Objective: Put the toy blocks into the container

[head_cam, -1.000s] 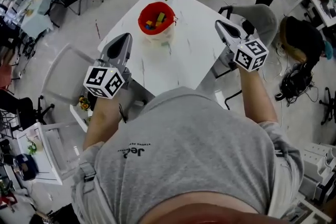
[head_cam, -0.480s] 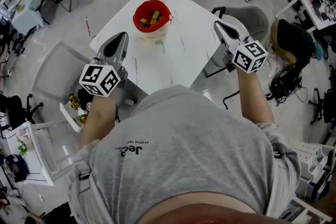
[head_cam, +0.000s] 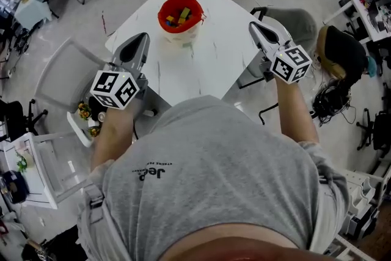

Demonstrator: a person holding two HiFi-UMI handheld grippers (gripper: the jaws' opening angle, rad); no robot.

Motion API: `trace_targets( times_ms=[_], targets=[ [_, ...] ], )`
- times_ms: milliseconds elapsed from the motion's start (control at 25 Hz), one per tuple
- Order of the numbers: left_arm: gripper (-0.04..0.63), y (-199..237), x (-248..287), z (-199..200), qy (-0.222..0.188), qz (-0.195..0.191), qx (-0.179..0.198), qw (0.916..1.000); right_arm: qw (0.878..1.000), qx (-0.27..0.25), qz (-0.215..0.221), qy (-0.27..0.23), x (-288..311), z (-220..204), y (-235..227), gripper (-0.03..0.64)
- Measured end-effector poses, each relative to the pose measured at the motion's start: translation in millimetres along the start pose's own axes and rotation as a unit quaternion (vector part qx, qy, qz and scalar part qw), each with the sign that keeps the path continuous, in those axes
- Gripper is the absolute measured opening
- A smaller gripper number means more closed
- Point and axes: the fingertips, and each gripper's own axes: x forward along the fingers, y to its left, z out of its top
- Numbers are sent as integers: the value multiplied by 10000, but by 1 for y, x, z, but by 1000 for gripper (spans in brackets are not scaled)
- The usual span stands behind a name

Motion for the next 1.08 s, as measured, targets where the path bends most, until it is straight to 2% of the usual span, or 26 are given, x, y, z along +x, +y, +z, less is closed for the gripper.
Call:
trace_targets(
  times_ms=[240,1080],
  targets=[
    [57,4,1,-3,-3,30,-41,10000,9999,-147,36,28,6,-1,0,2],
    [57,2,0,-5,21,19,-13,10000,9996,-196,135,121,10,-4,4,2]
  ],
)
